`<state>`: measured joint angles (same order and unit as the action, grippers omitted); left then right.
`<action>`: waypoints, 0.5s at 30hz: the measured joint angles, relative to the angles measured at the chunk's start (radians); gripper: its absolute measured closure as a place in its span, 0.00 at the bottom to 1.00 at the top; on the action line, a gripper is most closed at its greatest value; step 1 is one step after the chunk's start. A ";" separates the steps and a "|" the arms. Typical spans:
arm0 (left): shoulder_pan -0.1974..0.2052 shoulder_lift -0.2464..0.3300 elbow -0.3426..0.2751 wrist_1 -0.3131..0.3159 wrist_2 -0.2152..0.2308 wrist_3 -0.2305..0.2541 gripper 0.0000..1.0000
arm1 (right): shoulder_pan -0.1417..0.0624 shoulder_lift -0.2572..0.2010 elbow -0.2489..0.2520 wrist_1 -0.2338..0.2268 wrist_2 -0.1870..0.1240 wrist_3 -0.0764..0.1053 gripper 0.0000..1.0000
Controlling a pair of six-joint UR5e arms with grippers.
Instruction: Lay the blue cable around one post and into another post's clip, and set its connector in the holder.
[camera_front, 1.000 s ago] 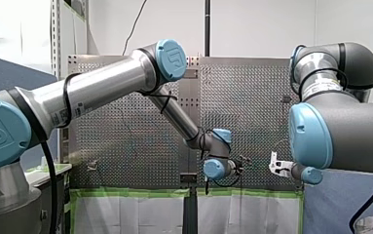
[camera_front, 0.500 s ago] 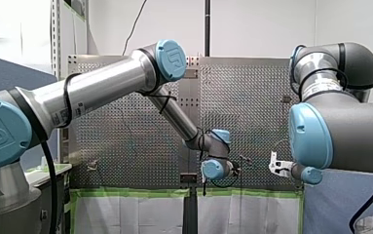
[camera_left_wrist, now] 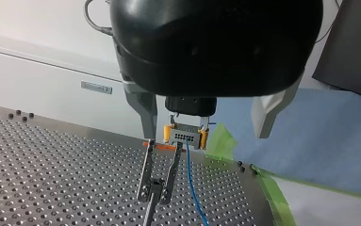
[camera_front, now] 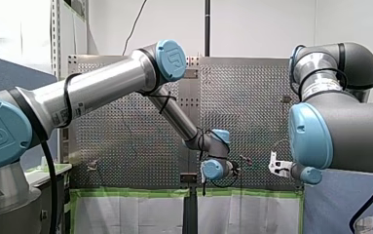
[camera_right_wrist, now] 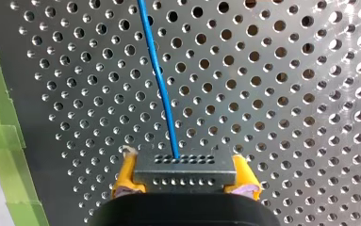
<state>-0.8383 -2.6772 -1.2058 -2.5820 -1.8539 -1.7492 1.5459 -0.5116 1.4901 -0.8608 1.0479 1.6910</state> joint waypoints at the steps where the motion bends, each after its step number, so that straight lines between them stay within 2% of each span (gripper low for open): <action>1: 0.000 0.000 0.000 0.000 0.000 0.000 0.00 | 0.000 0.000 0.000 0.000 0.000 0.000 1.00; 5: 0.001 0.000 0.000 -0.002 0.000 0.001 0.00 | 0.001 0.000 0.000 0.002 0.000 -0.002 1.00; 7: 0.001 0.000 0.000 -0.002 -0.001 0.005 0.00 | 0.001 0.000 0.000 0.008 0.000 -0.008 1.00; 11: -0.004 0.000 -0.001 -0.003 -0.007 0.027 0.00 | 0.001 0.000 0.000 0.027 0.000 -0.031 1.00; 15: -0.011 0.000 -0.001 -0.003 -0.015 0.051 0.00 | 0.001 0.000 0.005 0.056 0.000 -0.061 1.00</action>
<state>-0.8496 -2.6772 -1.2064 -2.5849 -1.8684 -1.6980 1.5469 -0.5119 1.4955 -0.8053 1.0479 1.6300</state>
